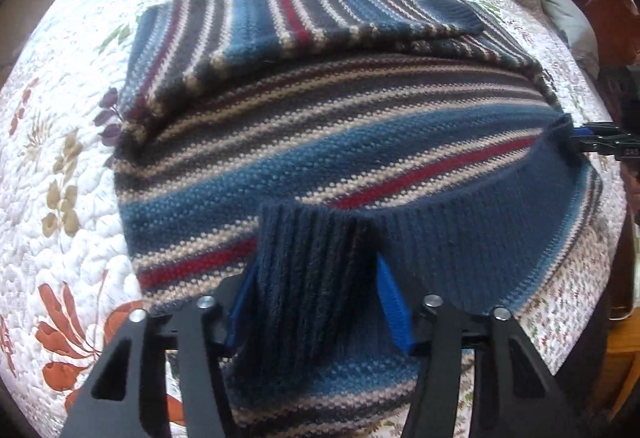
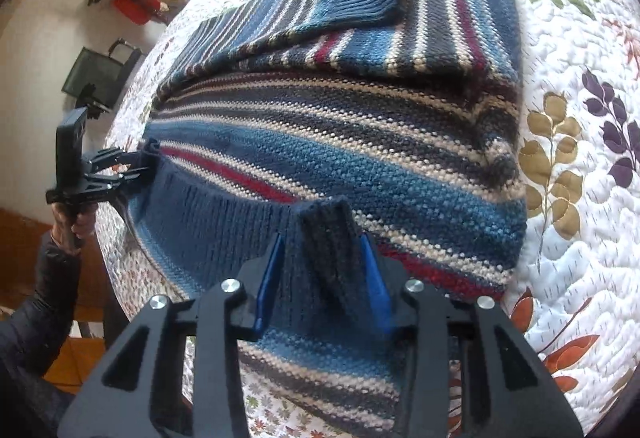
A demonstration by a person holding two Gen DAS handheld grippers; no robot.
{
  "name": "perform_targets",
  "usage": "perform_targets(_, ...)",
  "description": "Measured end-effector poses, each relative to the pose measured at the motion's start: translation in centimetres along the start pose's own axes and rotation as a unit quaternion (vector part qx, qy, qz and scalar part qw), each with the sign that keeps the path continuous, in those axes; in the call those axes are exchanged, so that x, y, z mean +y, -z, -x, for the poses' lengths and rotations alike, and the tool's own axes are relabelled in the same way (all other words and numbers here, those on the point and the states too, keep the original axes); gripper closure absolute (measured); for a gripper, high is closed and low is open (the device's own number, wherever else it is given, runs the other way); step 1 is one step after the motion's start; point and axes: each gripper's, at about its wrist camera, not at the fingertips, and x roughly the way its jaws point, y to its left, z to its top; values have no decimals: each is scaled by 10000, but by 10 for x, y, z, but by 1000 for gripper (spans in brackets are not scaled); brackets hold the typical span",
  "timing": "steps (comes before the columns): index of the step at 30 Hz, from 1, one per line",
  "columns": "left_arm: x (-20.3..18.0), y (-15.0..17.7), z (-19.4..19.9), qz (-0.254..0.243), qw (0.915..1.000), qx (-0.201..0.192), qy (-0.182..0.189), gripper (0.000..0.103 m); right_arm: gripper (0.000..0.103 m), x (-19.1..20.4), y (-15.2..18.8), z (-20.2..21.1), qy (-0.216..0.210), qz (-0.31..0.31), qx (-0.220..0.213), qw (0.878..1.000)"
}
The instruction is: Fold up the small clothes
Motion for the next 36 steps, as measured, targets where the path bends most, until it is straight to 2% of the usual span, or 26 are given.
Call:
perform_targets(4, 3, -2, -6, 81, 9999, 54, -75, 52, 63, 1, -3, -14, 170, 9, 183, 9997)
perform_targets(5, 3, -2, -6, 137, 9998, 47, -103, 53, 67, 2, -3, -16, 198, 2, 193, 9996)
perform_targets(8, 8, -2, -5, 372, 9992, -6, -132, 64, 92, 2, -1, -15, 394, 18, 161, 9991)
perform_targets(10, 12, 1, -2, 521, 9986, -69, -25, 83, 93, 1, 3, -7, 329, -79, 63, 9994)
perform_targets(11, 13, 3, 0, 565, 9983, -103, 45, 84, 94, 2, 6, -4, 340, -72, 25, 9994)
perform_targets(18, -1, 23, 24, 464, 9980, -386, -195, 86, 94, 17, 24, 31, 206, -45, -383, 9990)
perform_targets(21, -3, 32, 30, 494, 9978, -391, -182, 86, 94, 23, 30, 30, 298, -20, -326, 9990)
perform_targets(25, -3, 35, 18, 579, 9978, -204, -247, 86, 94, 19, 31, 11, 425, -211, -53, 9989)
perform_targets(27, -1, 32, 17, 707, 9971, -195, -207, 86, 95, 15, 26, 10, 346, -377, -78, 9987)
perform_targets(31, 2, 10, 48, 836, 9941, -674, -126, 86, 95, 16, 9, 37, 171, -397, -527, 9977)
perform_targets(36, 5, -38, 87, 792, 9879, -1306, -264, 86, 95, 18, -32, 75, 264, -291, -1053, 9937)
